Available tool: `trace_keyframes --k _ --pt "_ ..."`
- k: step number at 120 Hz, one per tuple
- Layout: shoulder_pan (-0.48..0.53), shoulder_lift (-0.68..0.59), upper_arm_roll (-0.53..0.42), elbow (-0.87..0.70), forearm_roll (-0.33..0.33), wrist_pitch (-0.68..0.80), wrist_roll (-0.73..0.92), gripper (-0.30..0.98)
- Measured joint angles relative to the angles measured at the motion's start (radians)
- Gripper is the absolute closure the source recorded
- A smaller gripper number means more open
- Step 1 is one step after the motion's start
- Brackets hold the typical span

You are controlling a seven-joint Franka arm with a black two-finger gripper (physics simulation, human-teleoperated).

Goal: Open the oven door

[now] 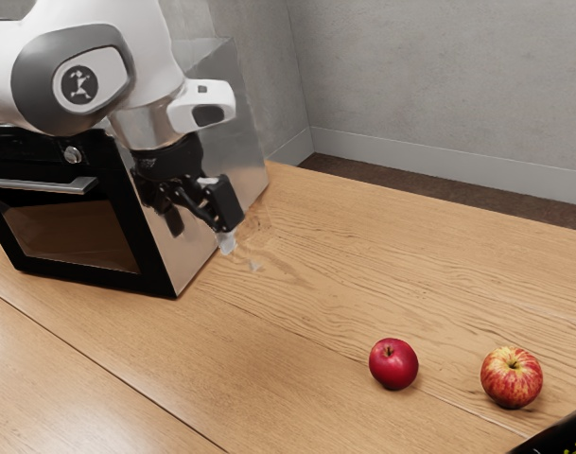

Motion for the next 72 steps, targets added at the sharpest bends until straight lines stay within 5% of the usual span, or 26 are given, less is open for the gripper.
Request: trace_keyframes --k 29,42,52,72 --pt "0.134 -0.443 0.209 -0.278 0.048 -0.085 -0.259 0.0" --pt "0.265 -0.522 0.278 -0.327 0.013 -0.024 -0.344 0.0" --pt "0.439 -0.52 0.177 -0.353 -0.015 0.05 -0.399 0.0" --pt "0.454 -0.557 0.115 -0.48 -0.096 0.277 -0.526 0.0"
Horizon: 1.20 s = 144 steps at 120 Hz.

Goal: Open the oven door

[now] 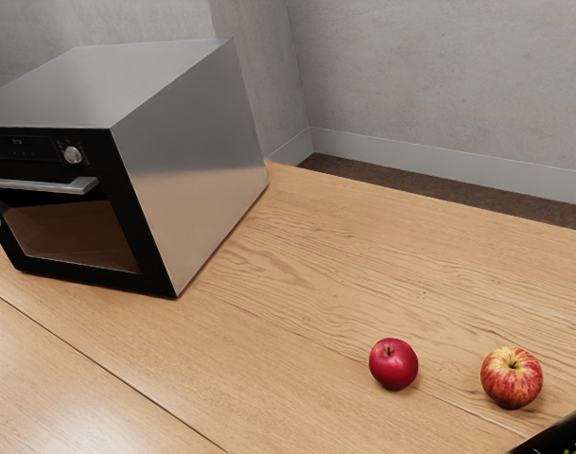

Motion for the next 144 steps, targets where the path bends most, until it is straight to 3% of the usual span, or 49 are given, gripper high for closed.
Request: trace_keyframes --k 20,39,106,144 --pt "0.006 0.023 0.025 -0.049 -0.073 0.208 -0.148 0.0" --pt "0.008 0.035 0.046 -0.078 -0.11 0.314 -0.245 0.0" --pt "0.014 0.158 0.045 -0.074 -0.134 0.548 -0.468 0.0" --pt "0.06 0.341 0.042 0.001 -0.155 0.65 -0.536 0.0"
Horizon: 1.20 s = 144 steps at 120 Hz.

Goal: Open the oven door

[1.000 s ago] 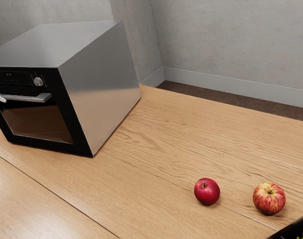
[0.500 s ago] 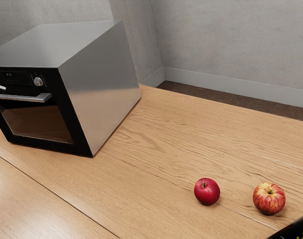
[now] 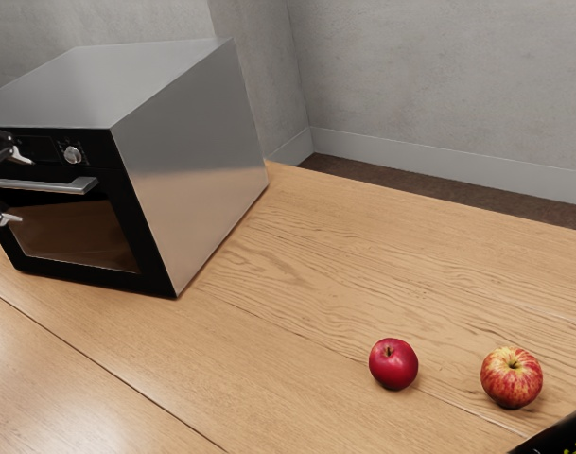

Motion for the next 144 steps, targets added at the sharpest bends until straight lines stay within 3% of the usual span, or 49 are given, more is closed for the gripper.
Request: trace_keyframes --k 144 --pt "0.079 0.229 -0.005 0.122 -0.018 0.041 -0.005 0.0"
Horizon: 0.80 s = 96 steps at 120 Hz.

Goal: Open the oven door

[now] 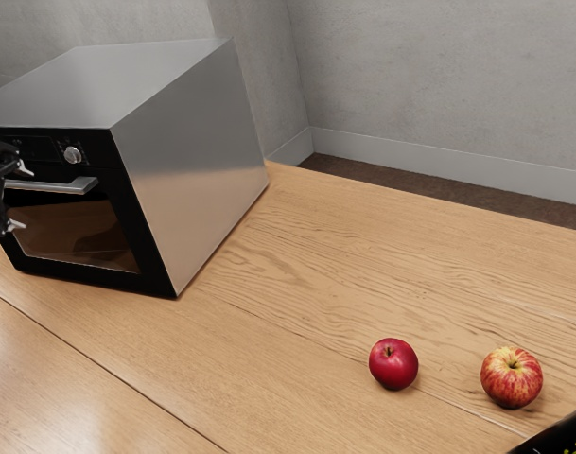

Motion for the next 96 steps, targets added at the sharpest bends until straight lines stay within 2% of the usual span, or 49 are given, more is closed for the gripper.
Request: trace_keyframes --k 32,64,72,86,96 --pt "0.004 0.016 0.001 -0.011 -0.021 0.001 0.01 0.0" --pt "0.043 -0.215 0.009 -0.273 -0.038 0.003 0.017 0.0" --pt "0.074 -0.31 0.009 -0.369 -0.04 0.011 0.019 0.0" --pt "0.16 -0.564 0.013 -0.592 -0.039 0.028 0.022 0.0" --pt "0.218 -0.736 0.015 -0.693 -0.003 0.034 0.024 0.0"
